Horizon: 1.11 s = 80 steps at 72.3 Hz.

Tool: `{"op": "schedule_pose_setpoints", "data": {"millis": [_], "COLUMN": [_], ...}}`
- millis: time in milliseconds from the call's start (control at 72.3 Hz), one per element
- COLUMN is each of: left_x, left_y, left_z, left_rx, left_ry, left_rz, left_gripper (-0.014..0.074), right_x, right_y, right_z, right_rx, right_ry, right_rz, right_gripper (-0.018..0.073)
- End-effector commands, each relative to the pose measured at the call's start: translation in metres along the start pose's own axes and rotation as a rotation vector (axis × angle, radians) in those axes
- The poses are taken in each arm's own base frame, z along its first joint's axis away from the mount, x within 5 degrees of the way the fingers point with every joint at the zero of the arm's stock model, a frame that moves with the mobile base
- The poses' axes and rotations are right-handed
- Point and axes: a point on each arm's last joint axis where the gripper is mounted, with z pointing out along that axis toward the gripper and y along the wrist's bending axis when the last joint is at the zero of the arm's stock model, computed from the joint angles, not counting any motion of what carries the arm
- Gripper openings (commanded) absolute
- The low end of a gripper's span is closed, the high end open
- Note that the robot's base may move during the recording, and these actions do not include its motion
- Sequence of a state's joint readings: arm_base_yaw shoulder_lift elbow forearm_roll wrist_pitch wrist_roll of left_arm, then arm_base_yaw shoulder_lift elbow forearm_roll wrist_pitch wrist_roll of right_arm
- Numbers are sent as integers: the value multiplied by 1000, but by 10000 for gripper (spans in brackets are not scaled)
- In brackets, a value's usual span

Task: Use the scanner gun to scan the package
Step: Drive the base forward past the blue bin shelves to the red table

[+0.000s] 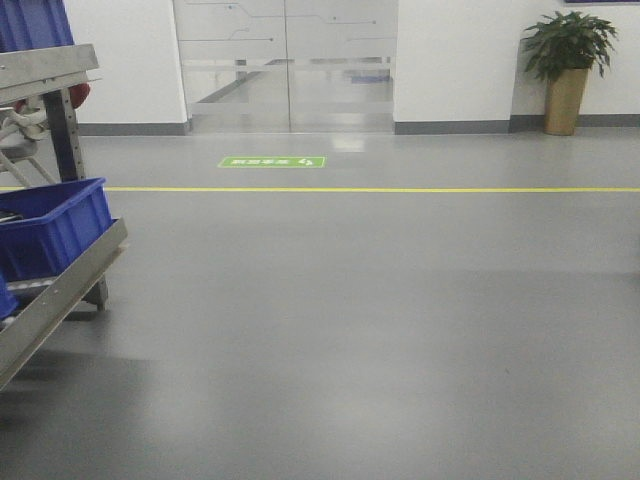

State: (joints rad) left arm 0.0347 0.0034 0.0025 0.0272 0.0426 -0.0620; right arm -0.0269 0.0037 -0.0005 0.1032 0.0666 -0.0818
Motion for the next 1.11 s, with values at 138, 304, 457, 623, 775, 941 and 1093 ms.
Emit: {"op": "schedule_pose_setpoints", "data": {"millis": [138, 304, 457, 623, 775, 941, 1093], "left_x": [-2, -2, -2, -2, -2, -2, -2], "left_y": [0, 0, 0, 0, 0, 0, 0], "left_z": [0, 0, 0, 0, 0, 0, 0], "left_rx": [-2, -2, -4, -4, -4, -4, -4], "left_ry": [-21, -21, -21, -21, -21, -21, -21], "left_rz": [-1, -1, -1, -1, -1, -1, -1], "left_gripper": [-111, -111, -111, -111, -111, -111, -111], "right_x": [-1, -1, -1, -1, -1, -1, -1], "right_y": [0, 0, 0, 0, 0, 0, 0], "right_z": [0, 0, 0, 0, 0, 0, 0], "right_rx": [1, 1, 1, 1, 1, 1, 1], "right_ry": [-17, -17, -17, -17, -17, -17, -17], "right_rz": [-5, -5, -5, -5, -5, -5, -5], "right_gripper": [-168, -168, -168, -168, -168, -168, -168]}}
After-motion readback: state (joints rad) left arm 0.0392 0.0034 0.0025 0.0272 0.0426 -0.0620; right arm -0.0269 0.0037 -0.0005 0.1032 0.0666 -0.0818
